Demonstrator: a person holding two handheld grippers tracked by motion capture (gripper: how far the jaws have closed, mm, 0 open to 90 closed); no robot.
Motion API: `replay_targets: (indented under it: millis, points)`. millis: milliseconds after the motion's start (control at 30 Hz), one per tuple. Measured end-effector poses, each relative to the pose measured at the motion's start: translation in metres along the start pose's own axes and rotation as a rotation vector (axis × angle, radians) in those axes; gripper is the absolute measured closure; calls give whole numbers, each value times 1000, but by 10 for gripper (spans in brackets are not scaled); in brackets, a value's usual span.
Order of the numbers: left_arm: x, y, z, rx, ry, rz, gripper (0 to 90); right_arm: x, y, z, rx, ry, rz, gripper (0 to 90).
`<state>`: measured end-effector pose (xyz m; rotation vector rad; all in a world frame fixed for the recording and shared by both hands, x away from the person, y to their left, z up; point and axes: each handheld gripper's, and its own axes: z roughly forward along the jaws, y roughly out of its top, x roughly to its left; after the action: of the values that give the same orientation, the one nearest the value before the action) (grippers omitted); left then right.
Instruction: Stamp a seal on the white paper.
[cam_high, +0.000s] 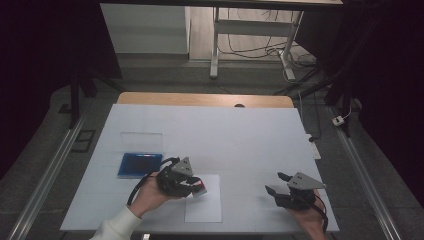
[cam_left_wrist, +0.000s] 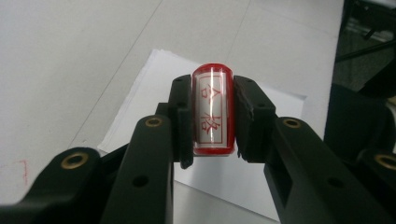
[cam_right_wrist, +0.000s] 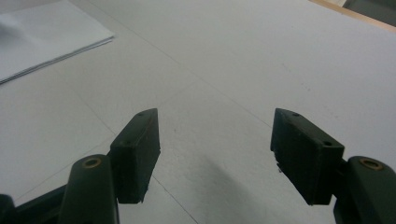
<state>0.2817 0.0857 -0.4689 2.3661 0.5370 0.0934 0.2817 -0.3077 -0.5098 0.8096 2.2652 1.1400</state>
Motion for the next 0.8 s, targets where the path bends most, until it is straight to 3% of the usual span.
replay_targets:
  millis: [267, 800]
  points:
    - [-3, 6, 15, 54, 12, 23, 705, 0, 0, 1, 2, 1, -2, 324]
    - [-3, 9, 29, 103, 35, 37, 705, 0, -1, 0, 1, -3, 1, 324]
